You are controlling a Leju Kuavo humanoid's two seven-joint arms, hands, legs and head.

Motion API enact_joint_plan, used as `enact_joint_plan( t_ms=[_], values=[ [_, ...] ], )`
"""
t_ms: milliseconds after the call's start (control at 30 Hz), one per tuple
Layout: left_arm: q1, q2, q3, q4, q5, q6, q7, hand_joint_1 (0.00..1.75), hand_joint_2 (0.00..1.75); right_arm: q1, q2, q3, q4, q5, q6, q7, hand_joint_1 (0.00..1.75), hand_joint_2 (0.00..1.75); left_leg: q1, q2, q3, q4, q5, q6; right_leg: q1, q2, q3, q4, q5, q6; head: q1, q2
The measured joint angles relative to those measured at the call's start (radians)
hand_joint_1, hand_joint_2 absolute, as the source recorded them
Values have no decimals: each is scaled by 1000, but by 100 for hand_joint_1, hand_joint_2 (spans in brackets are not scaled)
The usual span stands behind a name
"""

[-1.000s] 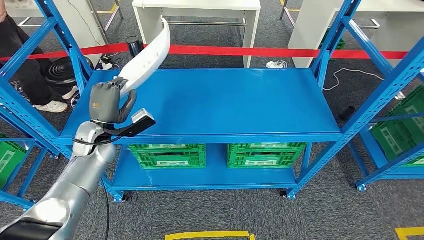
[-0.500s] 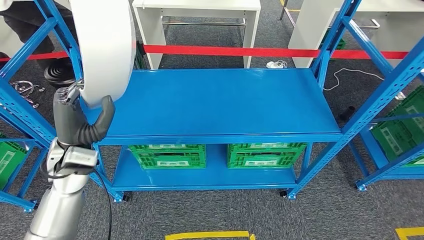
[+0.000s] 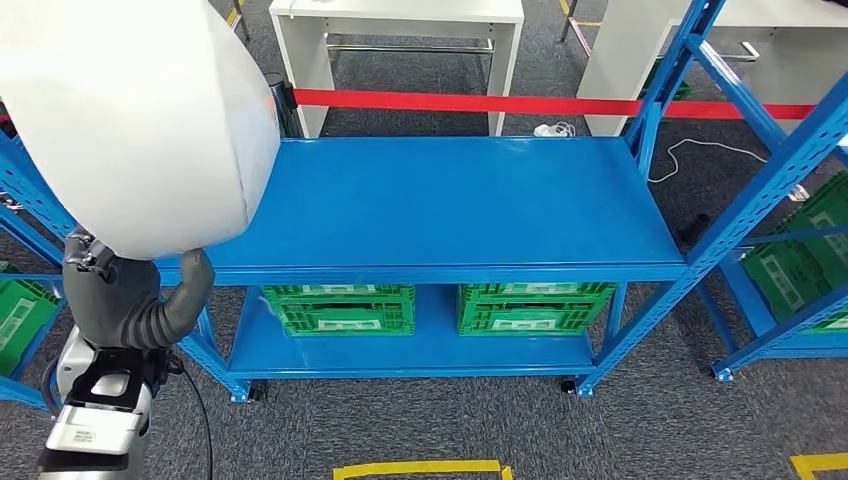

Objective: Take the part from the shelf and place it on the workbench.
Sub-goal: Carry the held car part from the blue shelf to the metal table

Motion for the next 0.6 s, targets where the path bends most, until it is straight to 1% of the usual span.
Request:
enact_joint_plan(
  t_ms=[33,67,100,133,167,200,233,267,300,367,400,433,467,500,533,567,600],
  values=[
    [4,2,0,-4,-3,4,0,175,175,1,-1,0,0,2,1,3,0,0,0,-1,-7,8,1,-4,-2,-1,39,-67,19,1,0,0],
    [8,5,-1,-8,-3,7,0,175,175,1,-2,0,0,2,1,6,0,0,-1,-3,-16,15,2,-9,-3,2,68,-117,38,-4,0,0],
    [10,9,-1,-13,-1,10,0,175,175,2,-3,0,0,2,1,7,0,0,-4,-5,-22,22,1,-15,-5,6,87,-153,46,-12,0,0],
    [13,13,-1,-17,1,12,0,175,175,2,-3,0,0,2,1,6,0,0,-7,-7,-27,27,1,-21,-4,10,91,-163,45,-23,-1,0],
    [16,17,-2,-20,2,14,-1,175,175,2,-3,0,0,1,0,1,0,0,-9,-9,-31,29,1,-25,-4,14,88,-160,51,-35,0,0],
    [19,21,-2,-23,-1,16,-1,175,175,3,-3,0,0,1,0,-5,0,0,-10,-10,-33,32,3,-29,-7,13,84,-164,50,-41,0,0],
    [22,25,-2,-24,-5,19,-1,175,175,4,-3,0,0,1,0,-11,0,0,-8,-11,-36,39,-3,-34,-9,10,77,-164,54,-48,-1,0],
    [24,29,-3,-26,-10,22,-1,175,175,5,-3,0,1,1,0,-19,0,0,-7,-10,-43,57,-24,-41,-11,6,70,-165,61,-54,-2,0],
    [25,34,-3,-29,-14,27,0,175,175,6,-3,0,1,6,-5,-27,0,0,-5,-7,-53,93,-60,-48,-14,3,61,-166,69,-59,-4,0],
    [29,46,-4,-35,-26,46,0,175,175,7,-2,1,1,32,-45,-57,0,0,-2,-2,-82,203,-154,-60,-14,0,42,-167,84,-64,-6,0],
    [34,52,-4,-37,-38,58,0,175,175,7,0,3,1,50,-81,-77,0,0,-2,0,-91,255,-184,-62,-14,-1,32,-166,92,-64,-6,0],
    [41,57,-4,-39,-55,71,0,175,175,8,3,4,1,64,-119,-97,0,0,-2,0,-89,285,-197,-62,-14,-1,23,-166,99,-63,-6,0],
    [49,61,-4,-40,-75,81,0,175,175,8,6,6,2,72,-157,-114,0,0,-2,0,-69,278,-190,-60,-14,-1,14,-166,107,-62,-6,0],
    [57,64,-4,-41,-95,88,0,175,175,7,11,6,2,74,-190,-124,0,0,-3,0,-30,233,-169,-55,-13,-1,5,-165,116,-60,-7,0],
    [62,66,-4,-42,-109,93,0,175,175,6,15,7,3,75,-214,-130,0,0,-5,-2,23,163,-148,-48,-14,-1,-2,-165,124,-58,-7,0],
    [66,67,-3,-43,-117,93,0,175,175,4,17,7,4,76,-229,-133,0,0,-9,-3,75,89,-132,-42,-14,0,-9,-166,132,-54,-8,0],
    [69,67,0,-44,-118,92,0,175,175,3,19,7,4,76,-237,-133,0,0,-14,-5,109,34,-121,-37,-16,1,-11,-167,139,-49,-9,0]
  ],
)
